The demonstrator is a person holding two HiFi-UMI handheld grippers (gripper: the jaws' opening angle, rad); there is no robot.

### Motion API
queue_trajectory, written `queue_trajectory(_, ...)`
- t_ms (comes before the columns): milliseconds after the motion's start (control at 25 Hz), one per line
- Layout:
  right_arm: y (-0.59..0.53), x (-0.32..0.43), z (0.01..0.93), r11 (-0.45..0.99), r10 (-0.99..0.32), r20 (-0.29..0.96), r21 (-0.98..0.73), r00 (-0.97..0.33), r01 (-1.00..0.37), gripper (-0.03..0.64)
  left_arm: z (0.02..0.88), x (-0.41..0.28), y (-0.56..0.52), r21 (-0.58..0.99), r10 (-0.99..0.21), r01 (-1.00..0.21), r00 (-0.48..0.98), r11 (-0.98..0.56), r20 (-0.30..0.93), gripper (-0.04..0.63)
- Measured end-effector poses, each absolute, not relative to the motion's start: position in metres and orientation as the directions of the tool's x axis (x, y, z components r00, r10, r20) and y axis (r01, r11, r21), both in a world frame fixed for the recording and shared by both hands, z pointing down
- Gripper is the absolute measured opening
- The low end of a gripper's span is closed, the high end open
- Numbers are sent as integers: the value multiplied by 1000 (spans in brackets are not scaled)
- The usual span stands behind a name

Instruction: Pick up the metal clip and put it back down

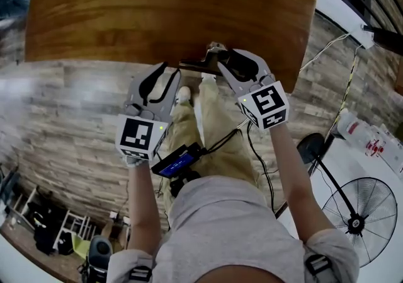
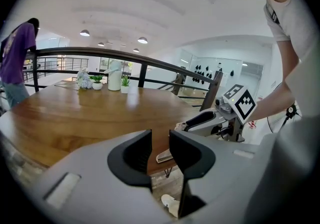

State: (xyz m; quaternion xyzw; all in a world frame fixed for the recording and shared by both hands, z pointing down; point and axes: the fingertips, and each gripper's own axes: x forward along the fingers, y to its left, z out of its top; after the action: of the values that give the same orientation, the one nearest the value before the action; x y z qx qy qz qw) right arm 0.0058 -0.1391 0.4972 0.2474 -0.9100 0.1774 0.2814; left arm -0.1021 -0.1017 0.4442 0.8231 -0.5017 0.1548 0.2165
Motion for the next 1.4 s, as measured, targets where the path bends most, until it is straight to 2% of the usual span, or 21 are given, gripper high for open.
queue_trajectory(240, -137, 1, 500, 824, -312, 594, -219, -741, -523, 153, 453, -101, -103, 216, -741, -892, 451, -398, 497, 109)
queue_trajectory(1000, -127, -3, 484, 841, -206, 487, -355, -849, -408, 42, 474, -99, -115, 260, -709, -879, 477, -400, 520, 124)
queue_trajectory(1400, -121, -8, 470, 864, -168, 429, -370, -888, -342, 35, 480, -97, -119, 259, -696, -874, 484, -410, 530, 143)
